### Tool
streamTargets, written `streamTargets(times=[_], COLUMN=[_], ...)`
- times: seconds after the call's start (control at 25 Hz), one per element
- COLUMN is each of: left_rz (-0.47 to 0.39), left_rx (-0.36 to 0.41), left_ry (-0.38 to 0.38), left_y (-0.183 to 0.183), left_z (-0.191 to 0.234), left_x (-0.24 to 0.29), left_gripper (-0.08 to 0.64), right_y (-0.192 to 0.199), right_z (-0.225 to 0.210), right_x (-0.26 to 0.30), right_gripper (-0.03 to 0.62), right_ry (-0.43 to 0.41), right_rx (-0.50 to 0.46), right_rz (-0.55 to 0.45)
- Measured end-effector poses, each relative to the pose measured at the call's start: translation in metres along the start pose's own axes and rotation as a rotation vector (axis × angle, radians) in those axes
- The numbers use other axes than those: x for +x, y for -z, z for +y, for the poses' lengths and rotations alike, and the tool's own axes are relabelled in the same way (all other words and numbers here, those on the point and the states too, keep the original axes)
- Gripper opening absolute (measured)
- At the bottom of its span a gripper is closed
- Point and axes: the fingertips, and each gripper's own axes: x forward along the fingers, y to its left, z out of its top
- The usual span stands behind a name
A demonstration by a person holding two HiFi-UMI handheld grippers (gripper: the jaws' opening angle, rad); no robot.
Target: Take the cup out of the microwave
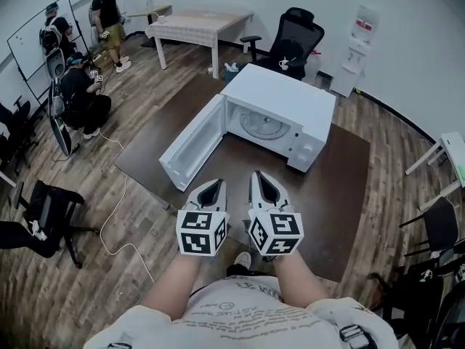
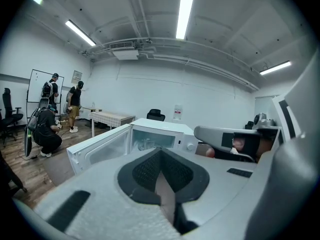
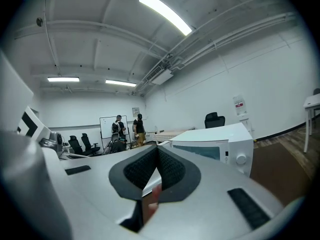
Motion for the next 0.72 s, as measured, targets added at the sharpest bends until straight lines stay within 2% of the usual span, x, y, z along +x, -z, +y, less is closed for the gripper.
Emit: streamTargets(times=[0.32,0.56,0.72], left_rz=[0.029,0.050,0.067], left_rx=[0.030,0.024,0.051], left_ry=[0.021,0.006,0.020], left_y=[-0.014,-0.014,-0.013], left_z=[0.007,0.010,0.003], left_x=[0.065,0.107,0.130], left_gripper=[0.007,0.008,0.008], right_y=[-0.011,-0.015,-0.013], right_z=[-0.044,-0.078,-0.098], right_x=[0.043,0.053,0.055], right_gripper=[0.014,0.014,0.014], right_ry=[0.045,0.078,0.105], right_rx=[0.028,0.021,0.032], right_rz=[-0.005,-0.003,0.004])
